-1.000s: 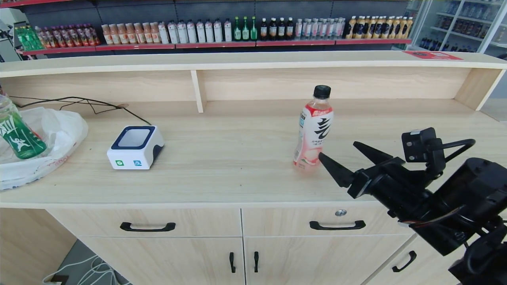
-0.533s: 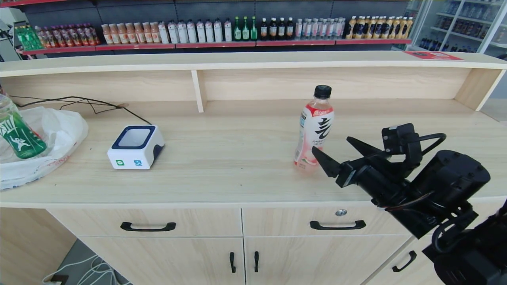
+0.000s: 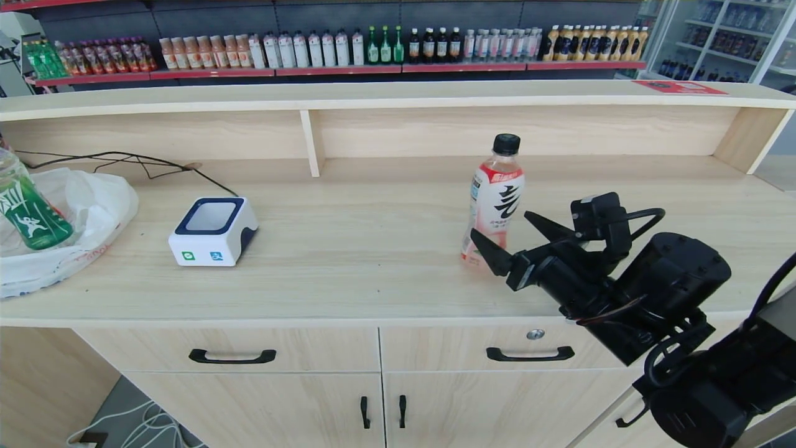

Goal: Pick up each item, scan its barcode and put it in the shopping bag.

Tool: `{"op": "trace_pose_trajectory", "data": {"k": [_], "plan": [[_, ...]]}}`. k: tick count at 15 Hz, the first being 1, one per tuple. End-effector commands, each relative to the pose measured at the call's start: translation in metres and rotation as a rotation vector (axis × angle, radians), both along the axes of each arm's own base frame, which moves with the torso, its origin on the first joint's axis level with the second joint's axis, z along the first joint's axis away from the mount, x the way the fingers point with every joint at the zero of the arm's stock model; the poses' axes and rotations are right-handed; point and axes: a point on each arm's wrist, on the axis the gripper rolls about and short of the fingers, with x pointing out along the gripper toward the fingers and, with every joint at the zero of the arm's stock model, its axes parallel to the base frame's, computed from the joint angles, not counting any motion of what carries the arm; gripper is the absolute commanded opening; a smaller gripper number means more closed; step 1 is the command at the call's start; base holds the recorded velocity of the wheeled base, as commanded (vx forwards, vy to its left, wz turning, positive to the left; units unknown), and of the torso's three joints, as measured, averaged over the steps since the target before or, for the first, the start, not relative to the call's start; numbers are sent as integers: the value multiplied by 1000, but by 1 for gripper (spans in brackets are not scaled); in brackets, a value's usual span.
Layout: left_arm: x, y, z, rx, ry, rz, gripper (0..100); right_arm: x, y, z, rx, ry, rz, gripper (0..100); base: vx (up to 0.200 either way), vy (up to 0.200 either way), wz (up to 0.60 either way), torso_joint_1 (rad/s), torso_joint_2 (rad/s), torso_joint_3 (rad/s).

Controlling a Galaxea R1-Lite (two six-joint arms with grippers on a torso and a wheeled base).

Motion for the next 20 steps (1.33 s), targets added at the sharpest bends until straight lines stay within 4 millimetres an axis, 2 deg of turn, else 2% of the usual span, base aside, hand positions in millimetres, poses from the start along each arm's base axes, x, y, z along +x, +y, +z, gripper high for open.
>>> {"op": "trace_pose_trajectory", "data": {"k": [1,4,8,15,20], "plan": [[0,0,0,-1,0,0,100,2,6,-6,-6,13,14,100,0,0,0,0,0,0],[0,0,0,-1,0,-2,100,6,10,-7,-7,6,1,100,0,0,0,0,0,0],[0,0,0,1,0,-2,100,12,35,-8,31,-1,-54,100,0,0,0,0,0,0],[0,0,0,-1,0,0,100,40,47,-5,84,-48,-182,100,0,0,0,0,0,0],[0,0,0,-1,0,0,100,49,54,-5,75,-75,-188,100,0,0,0,0,0,0]]}}
